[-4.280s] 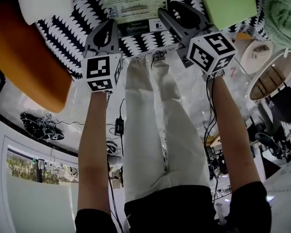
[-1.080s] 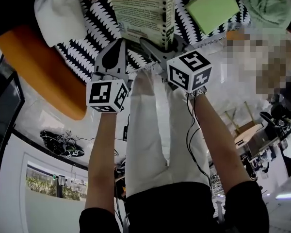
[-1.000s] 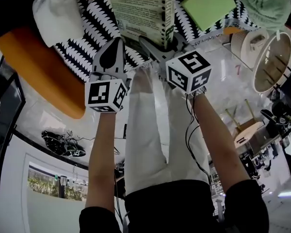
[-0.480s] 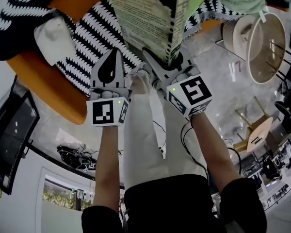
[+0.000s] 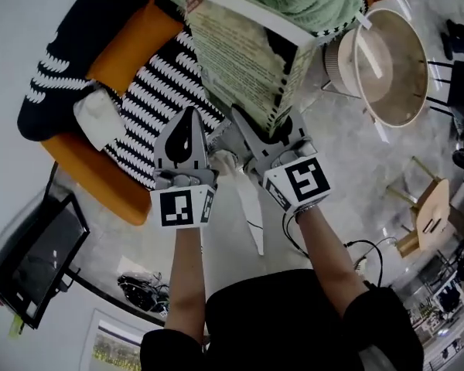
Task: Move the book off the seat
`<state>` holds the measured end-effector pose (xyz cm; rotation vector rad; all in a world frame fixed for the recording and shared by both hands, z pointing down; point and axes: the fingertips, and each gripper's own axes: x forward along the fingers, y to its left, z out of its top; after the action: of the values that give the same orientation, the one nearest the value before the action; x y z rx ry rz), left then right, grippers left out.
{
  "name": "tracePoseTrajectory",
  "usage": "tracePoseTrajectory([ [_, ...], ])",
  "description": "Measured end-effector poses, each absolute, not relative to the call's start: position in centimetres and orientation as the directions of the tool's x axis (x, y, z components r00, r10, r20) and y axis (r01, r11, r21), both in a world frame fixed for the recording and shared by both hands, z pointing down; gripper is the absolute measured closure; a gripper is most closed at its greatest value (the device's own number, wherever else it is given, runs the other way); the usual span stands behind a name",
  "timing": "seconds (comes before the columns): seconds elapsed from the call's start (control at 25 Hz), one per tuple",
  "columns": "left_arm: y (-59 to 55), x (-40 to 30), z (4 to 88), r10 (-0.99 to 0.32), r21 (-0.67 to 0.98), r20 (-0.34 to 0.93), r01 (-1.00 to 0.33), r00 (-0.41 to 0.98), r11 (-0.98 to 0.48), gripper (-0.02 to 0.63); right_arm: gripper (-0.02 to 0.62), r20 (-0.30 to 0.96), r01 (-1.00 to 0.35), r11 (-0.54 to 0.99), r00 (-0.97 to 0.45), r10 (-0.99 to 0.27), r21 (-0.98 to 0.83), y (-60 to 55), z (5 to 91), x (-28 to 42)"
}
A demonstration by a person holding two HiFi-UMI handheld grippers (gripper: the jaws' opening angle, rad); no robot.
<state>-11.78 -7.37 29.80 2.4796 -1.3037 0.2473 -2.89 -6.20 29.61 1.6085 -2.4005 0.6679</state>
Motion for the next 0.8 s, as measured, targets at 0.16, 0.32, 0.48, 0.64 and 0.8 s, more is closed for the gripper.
tracePoseTrajectory([
  [0.16,-7.0,-8.1,24.4,-0.751,0.140,0.236,-0.786,0.617,-0.601,0.597,0.423,0.319,-0.932,0.302,-0.354,-0.879,-0.201,-5.3,24.5,-0.3],
  [0.32,-5.1,-5.6,19.5,-0.739,0.142,0.188,-0.762,0.647,-0.632,0.597,0.423,0.293,-0.953,0.265,-0.298,-0.908,-0.148,-3.3,20.6,2.5],
  [0.48,-2.9,-2.9,15.2,-0.718,0.162,0.153,-0.734,0.679,-0.659,0.597,0.423,0.220,-0.972,0.193,-0.219,-0.951,-0.133,-1.9,15.3,6.3],
  [0.64,-1.6,1.3,10.3,-0.682,0.128,0.093,-0.688,0.726,-0.714,0.597,0.423,0.118,-0.983,0.147,-0.159,-0.980,-0.106,-1.2,9.2,10.4],
  [0.8,-0.1,5.2,5.7,-0.645,0.089,0.032,-0.645,0.764,-0.759,0.597,0.423,0.053,-0.990,0.115,-0.120,-0.991,-0.080,1.0,4.6,13.8],
])
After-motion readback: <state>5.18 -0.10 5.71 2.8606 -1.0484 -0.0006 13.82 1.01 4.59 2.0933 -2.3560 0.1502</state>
